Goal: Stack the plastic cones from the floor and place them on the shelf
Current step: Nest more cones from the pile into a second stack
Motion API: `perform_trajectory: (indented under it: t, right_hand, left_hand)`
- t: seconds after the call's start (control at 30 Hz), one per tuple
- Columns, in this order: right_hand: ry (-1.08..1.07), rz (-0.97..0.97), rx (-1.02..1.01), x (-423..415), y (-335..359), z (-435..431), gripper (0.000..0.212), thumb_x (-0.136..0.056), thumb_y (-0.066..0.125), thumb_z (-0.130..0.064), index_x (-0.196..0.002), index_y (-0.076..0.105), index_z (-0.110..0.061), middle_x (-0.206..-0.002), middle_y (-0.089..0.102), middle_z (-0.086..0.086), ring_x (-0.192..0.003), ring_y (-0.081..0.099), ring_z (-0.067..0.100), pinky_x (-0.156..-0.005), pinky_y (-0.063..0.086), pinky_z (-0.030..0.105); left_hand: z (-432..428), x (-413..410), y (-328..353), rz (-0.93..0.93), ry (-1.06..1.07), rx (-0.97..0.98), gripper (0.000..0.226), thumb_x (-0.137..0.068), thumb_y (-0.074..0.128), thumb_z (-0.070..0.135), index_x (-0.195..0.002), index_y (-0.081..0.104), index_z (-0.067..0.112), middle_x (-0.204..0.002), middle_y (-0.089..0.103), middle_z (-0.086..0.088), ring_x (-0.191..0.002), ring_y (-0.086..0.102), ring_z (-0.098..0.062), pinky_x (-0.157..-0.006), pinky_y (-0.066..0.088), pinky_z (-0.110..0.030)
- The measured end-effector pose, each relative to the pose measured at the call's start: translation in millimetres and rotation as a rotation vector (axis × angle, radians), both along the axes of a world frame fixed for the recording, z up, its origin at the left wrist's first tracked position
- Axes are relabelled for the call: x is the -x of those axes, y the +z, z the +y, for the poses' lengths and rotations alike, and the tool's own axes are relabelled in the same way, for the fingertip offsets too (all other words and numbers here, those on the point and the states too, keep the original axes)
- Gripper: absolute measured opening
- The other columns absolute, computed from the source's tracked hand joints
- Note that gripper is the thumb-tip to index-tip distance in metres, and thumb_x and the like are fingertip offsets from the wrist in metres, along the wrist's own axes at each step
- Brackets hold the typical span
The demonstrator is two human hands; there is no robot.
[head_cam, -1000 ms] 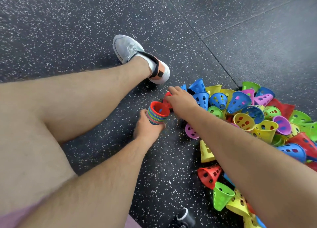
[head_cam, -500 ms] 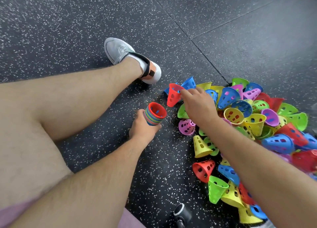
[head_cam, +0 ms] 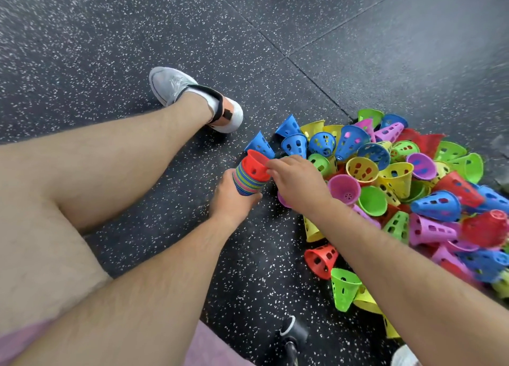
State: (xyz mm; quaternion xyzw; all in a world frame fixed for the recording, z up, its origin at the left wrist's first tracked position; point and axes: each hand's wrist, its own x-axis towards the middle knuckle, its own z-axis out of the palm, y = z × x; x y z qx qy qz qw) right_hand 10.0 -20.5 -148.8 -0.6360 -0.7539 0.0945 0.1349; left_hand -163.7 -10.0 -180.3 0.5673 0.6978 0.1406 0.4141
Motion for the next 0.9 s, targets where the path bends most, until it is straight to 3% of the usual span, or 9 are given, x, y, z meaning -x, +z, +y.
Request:
perform_trajectory:
  t: [0.13,0.27,0.37,0.53,0.6,0.73,0.9]
  right_hand:
    - [0.095,0.125,0.215,-3.4,-0.8,4.6,0.027,-0.1,0.049,-0.023,-0.124,0.062,-0.022,-0.105,0.069,0.001,-0.101,0.057,0.024,-0.086,0.05,0.042]
    - [0.011,0.1,0.233,-10.2,-7.9,33.3,0.031,-0.102,0.048,-0.022,-0.131,0.06,-0.02,-0.12,0.063,0.004,-0.115,0.054,0.026,-0.09,0.05,0.043]
    - [0.04,0.012,0.203,-5.5,-15.9,67.2,0.038,-0.1,0.052,-0.015,-0.137,0.056,-0.018,-0.131,0.054,0.01,-0.119,0.05,0.034,-0.094,0.047,0.048]
    - [0.311,-0.273,0.341,12.8,-22.5,103.5,0.053,-0.098,0.056,-0.015,-0.147,0.046,-0.035,-0.157,0.028,0.008,-0.132,0.038,0.033,-0.102,0.044,0.046]
    - [0.361,-0.324,0.351,16.1,-29.3,106.6,0.052,-0.095,0.057,-0.01,-0.142,0.052,-0.032,-0.156,0.032,0.006,-0.13,0.042,0.031,-0.099,0.047,0.045]
    - [0.311,-0.313,0.343,10.3,-37.6,103.6,0.021,-0.097,0.054,-0.012,-0.113,0.068,-0.016,-0.13,0.051,0.006,-0.117,0.053,0.029,-0.084,0.052,0.043]
    - [0.216,-0.182,0.376,0.9,-34.8,81.7,0.038,-0.094,0.051,-0.006,-0.129,0.056,-0.019,-0.128,0.054,0.003,-0.116,0.052,0.026,-0.088,0.052,0.046]
  left_hand:
    - [5.8,3.4,-2.9,-0.011,0.036,0.017,0.062,-0.072,0.089,0.036,-0.119,0.048,0.03,-0.11,0.068,0.005,-0.096,0.065,-0.023,-0.079,0.046,-0.034]
    - [8.1,7.1,-13.5,-0.012,0.055,0.028,0.061,-0.072,0.09,0.038,-0.115,0.047,0.029,-0.112,0.066,0.004,-0.095,0.061,-0.02,-0.08,0.045,-0.033]
    - [10.9,8.4,-17.8,-0.038,0.058,0.028,0.063,-0.072,0.091,0.036,-0.118,0.048,0.025,-0.113,0.066,0.002,-0.095,0.062,-0.021,-0.079,0.044,-0.033]
    - [12.9,11.0,-22.4,-0.073,0.078,0.038,0.065,-0.076,0.09,0.033,-0.12,0.043,0.023,-0.118,0.064,-0.002,-0.096,0.063,-0.021,-0.079,0.044,-0.031]
    - [12.5,11.8,-22.5,-0.083,0.081,0.037,0.066,-0.076,0.089,0.032,-0.122,0.042,0.022,-0.12,0.062,-0.002,-0.094,0.06,-0.02,-0.077,0.042,-0.03]
    - [12.4,13.3,-19.4,-0.082,0.059,0.053,0.066,-0.077,0.087,0.027,-0.123,0.041,0.021,-0.119,0.058,-0.001,-0.092,0.055,-0.019,-0.076,0.039,-0.029]
    - [10.2,13.8,-17.0,-0.098,0.061,0.065,0.064,-0.076,0.084,0.02,-0.124,0.04,0.021,-0.118,0.059,-0.003,-0.092,0.057,-0.021,-0.076,0.038,-0.028]
